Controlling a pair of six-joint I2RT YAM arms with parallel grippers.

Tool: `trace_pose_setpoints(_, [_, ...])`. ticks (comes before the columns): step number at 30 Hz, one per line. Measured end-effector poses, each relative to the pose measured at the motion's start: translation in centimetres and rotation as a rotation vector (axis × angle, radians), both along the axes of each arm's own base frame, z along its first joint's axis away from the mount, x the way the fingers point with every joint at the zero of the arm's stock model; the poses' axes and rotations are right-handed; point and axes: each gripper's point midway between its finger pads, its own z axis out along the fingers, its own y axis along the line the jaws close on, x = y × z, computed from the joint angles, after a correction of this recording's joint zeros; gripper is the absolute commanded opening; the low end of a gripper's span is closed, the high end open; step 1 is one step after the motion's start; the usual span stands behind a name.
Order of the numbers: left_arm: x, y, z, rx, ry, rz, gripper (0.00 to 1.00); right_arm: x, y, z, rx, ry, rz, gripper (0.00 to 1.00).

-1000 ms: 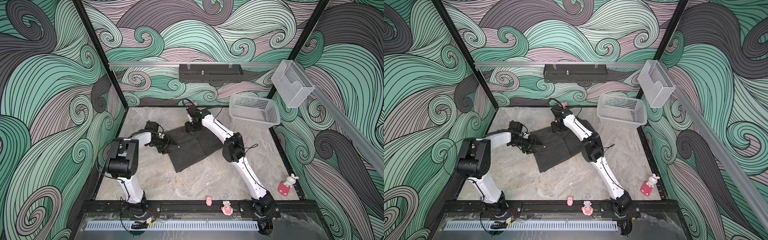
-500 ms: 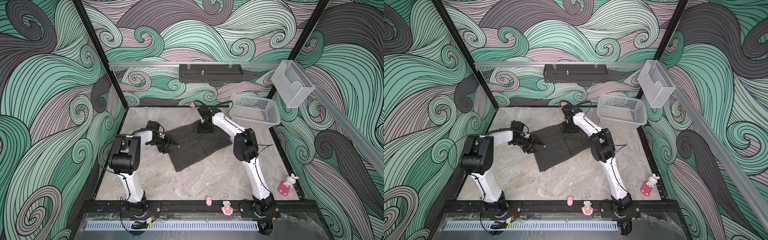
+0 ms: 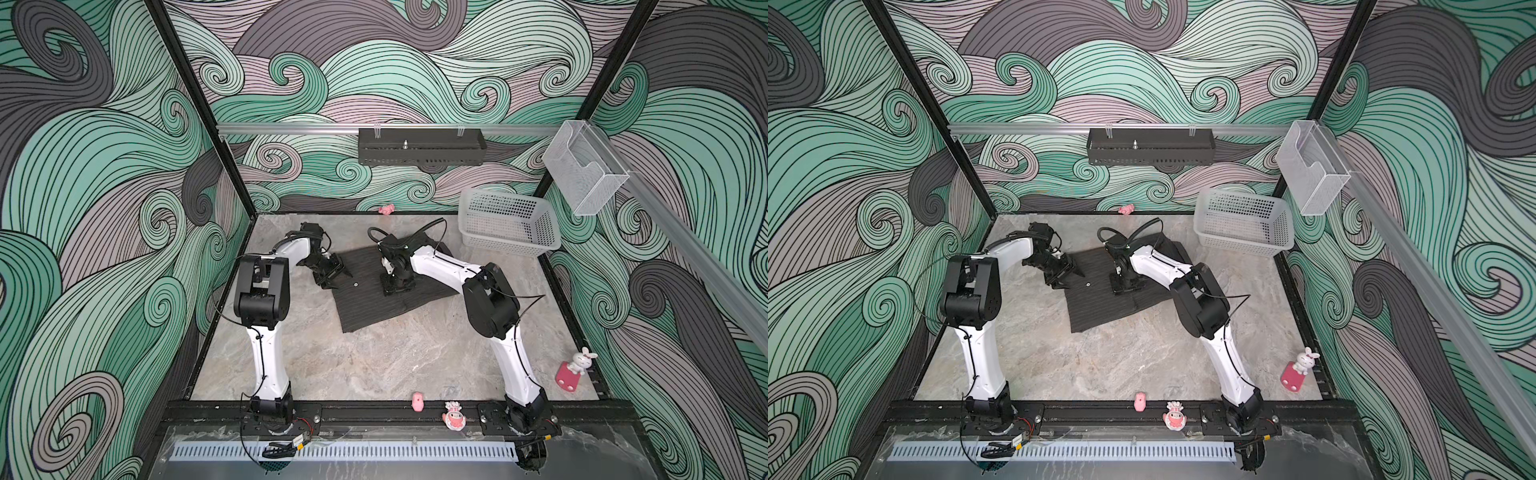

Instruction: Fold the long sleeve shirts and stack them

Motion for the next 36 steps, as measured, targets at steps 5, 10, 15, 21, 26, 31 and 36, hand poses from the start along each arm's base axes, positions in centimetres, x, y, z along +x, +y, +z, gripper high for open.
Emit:
trace_pose_setpoints(5, [1.8,-0.2,0.9,-0.004,-0.027,-0.044,0.65,-1.3,-0.4,0.1,0.058,-0.017,-0.020,0.33])
trace_pose_setpoints(10, [2.7,-0.9,0.5,-0.025,-0.021,-0.079,0.65,-4.5,-0.9,0.0,0.082,0.014,-0.017,0.33])
trace_pose_setpoints(15, [2.5,-1.7,0.0,-0.039,0.008,-0.108,0.65,-6.2,-0.4,0.3,0.085,0.038,-0.003,0.42])
trace_pose_setpoints(21, [2.2,-1.7,2.1,-0.043,-0.044,-0.126,0.73,-5.1,0.0,3.3,0.098,-0.020,-0.008,0.49])
trace_pose_setpoints(26, [-1.6,-0.3,7.1,-0.037,-0.153,-0.107,0.74,-1.5,2.6,8.9,0.238,-0.110,-0.039,0.46])
trace_pose_setpoints(31, [-5.3,1.6,7.2,-0.024,-0.184,-0.071,0.74,1.7,3.7,9.5,0.347,-0.092,-0.110,0.41])
trace_pose_setpoints(36, [-7.6,2.2,3.1,-0.011,-0.097,-0.061,0.74,3.4,2.0,2.9,0.318,0.039,-0.218,0.38])
